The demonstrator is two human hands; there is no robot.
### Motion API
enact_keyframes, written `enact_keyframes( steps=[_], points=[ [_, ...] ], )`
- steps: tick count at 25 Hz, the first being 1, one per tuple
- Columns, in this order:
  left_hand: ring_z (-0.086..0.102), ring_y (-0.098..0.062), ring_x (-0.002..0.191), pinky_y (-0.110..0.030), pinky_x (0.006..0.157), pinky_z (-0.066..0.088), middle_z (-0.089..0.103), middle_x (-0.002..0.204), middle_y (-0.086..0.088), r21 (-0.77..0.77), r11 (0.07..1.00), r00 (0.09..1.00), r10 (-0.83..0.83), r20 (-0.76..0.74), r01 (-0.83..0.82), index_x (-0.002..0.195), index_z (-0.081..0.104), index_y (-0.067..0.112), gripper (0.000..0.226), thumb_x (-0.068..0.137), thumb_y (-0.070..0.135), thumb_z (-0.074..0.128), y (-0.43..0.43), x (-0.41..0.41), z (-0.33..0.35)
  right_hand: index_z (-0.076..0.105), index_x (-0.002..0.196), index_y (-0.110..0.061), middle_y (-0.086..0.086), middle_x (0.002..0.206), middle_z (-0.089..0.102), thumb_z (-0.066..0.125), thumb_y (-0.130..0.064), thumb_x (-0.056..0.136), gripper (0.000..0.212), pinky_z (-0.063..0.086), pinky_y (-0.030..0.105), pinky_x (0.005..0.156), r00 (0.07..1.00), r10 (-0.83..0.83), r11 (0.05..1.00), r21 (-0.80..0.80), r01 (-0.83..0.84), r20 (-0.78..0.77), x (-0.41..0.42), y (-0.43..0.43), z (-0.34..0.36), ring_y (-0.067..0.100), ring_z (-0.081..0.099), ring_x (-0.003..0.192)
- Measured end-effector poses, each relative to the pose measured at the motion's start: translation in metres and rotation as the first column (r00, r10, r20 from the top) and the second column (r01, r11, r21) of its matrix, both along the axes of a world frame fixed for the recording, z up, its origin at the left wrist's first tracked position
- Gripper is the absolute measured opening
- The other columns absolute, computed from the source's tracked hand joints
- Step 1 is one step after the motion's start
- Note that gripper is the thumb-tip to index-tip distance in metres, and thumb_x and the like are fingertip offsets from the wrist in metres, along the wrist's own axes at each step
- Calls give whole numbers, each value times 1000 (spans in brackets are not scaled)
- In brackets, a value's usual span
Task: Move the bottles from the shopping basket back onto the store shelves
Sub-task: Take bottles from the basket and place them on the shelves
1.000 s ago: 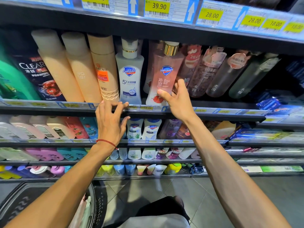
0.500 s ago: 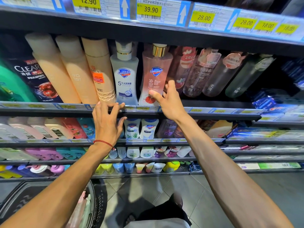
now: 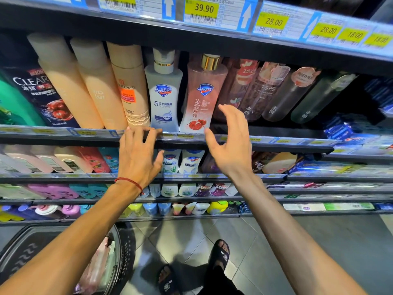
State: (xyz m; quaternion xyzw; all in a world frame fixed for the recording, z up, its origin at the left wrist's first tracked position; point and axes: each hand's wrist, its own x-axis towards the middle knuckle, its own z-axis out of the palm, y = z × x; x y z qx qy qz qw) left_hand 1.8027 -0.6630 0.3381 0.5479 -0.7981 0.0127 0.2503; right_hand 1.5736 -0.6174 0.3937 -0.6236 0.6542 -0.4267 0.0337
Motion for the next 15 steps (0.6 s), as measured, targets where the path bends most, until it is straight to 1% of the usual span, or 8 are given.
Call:
enact_keyframes(
  steps=[1, 3, 6, 8, 11, 15],
  points=[
    [47, -39, 114, -54, 110, 38, 52, 126, -16, 8, 1000, 999, -27, 30, 27, 135, 54, 11, 58, 84, 30, 74, 1, 2, 5, 51, 147, -12, 4, 149, 50, 68, -34, 94, 59, 42, 33, 113, 995, 0, 1000, -7, -1, -101, -1, 8, 2, 19, 44, 140],
    [48, -38, 119, -53, 108, 41, 51, 134, -16, 14, 998, 995, -68, 68, 67, 140, 52, 9, 64, 85, 35, 72, 9, 4, 14, 55, 144, -13, 4, 147, 51, 67, -38, 91, 60, 42, 37, 111, 957, 20, 999, 33, -11, -289, -3, 23, 6, 23, 46, 138],
    [46, -38, 129, -53, 110, 40, 49, 144, -15, 0, 994, 982, -106, 156, 107, 147, 48, 11, 68, 91, 44, 64, 36, 6, 23, 58, 140, -12, 7, 147, 53, 65, -43, 87, 61, 39, 43, 112, 872, 54, 995, 100, -7, -486, -6, 45, 5, 29, 48, 136],
    [42, -38, 137, -54, 114, 37, 47, 149, -14, 4, 994, 965, -107, 239, 109, 151, 45, 14, 68, 94, 50, 57, 61, 9, 26, 58, 141, -13, 8, 149, 53, 63, -46, 88, 63, 34, 44, 118, 824, 99, 991, 132, -30, -558, -9, 62, 0, 30, 46, 139],
    [38, -36, 144, -55, 118, 33, 44, 155, -13, 42, 998, 940, -65, 334, 54, 154, 42, 20, 71, 96, 60, 44, 103, 13, 22, 55, 145, -15, 8, 153, 50, 59, -51, 89, 66, 24, 47, 125, 771, 164, 984, 163, -79, -615, -12, 88, -11, 30, 40, 147],
    [36, -38, 147, -57, 118, 32, 40, 160, -12, 133, 990, 917, -22, 398, -34, 157, 39, 24, 76, 95, 67, 40, 165, 21, 10, 54, 148, -15, 11, 157, 47, 58, -54, 89, 71, 23, 53, 125, 749, 248, 967, 200, -156, -614, -10, 126, -33, 33, 37, 150]
  ],
)
